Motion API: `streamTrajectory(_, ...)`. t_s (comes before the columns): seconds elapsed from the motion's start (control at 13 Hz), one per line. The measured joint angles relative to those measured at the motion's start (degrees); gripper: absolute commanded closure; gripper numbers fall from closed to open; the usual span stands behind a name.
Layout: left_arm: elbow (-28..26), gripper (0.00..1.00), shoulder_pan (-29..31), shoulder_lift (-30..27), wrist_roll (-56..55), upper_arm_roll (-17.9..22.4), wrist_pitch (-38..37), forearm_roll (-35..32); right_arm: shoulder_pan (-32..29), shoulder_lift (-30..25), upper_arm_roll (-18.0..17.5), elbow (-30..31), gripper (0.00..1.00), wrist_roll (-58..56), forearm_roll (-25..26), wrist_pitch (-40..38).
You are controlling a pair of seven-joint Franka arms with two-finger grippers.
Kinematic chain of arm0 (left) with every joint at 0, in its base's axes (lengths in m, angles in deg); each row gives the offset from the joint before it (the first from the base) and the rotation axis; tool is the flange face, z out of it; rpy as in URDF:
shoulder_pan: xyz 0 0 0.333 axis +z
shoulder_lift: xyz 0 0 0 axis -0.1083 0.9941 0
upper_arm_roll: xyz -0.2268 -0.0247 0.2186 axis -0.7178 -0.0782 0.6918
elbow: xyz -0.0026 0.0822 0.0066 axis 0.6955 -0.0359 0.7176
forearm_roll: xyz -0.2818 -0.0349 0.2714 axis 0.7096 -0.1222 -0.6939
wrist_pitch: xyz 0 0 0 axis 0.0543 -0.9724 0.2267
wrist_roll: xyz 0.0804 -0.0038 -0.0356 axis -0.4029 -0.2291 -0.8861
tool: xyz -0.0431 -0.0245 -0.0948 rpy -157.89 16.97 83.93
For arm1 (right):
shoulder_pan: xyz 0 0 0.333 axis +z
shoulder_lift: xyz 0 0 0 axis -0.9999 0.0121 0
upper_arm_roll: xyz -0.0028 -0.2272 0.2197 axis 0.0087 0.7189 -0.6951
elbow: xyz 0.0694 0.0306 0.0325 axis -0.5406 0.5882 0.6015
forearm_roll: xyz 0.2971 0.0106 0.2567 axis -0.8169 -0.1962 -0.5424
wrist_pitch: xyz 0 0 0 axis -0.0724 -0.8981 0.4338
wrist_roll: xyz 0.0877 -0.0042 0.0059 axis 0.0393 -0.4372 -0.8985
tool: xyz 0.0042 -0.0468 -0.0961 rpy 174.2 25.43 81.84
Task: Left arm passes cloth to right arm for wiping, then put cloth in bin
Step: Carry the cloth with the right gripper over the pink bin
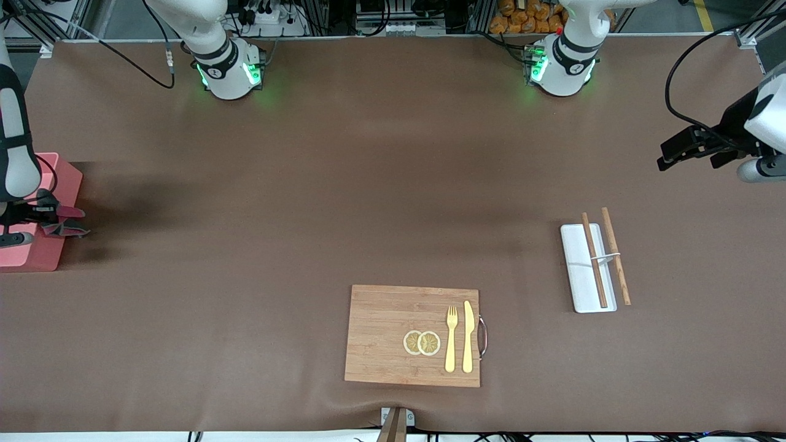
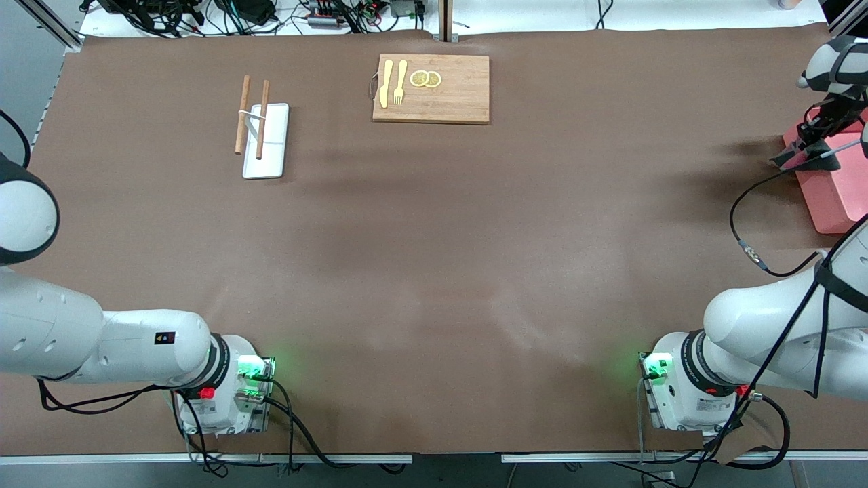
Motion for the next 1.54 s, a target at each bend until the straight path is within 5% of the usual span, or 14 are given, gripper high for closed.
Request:
streamTrajectory(0.46, -0.12, 0.00, -3.82, -0.79, 0.00, 4.03, 0.00, 0.00, 6.70, 2.59, -1.11, 1.23, 1.00, 1.13, -0.59, -0.85)
streamTrajectory(0.92, 0.17, 0.00, -3.96, -0.80, 0.00, 3.92, -1.83, -3.42, 26.15, 2.87, -1.74, 0.43, 1.00, 24.39, -12.67, -7.54)
streamTrajectory(1.23, 0.77, 0.00, -3.98, -0.82, 0.00, 3.97, -2.45, -3.68, 34.84, -2.12, -1.71, -1.01, 1.00, 37.58, -15.00, -11.89)
streamTrajectory(1.54, 0.77, 0.00, -3.98, -0.82, 0.00, 3.97, -3.08, -3.68, 32.49, -12.48, -0.12, -1.30, 1.00, 38.71, -16.21, -19.90)
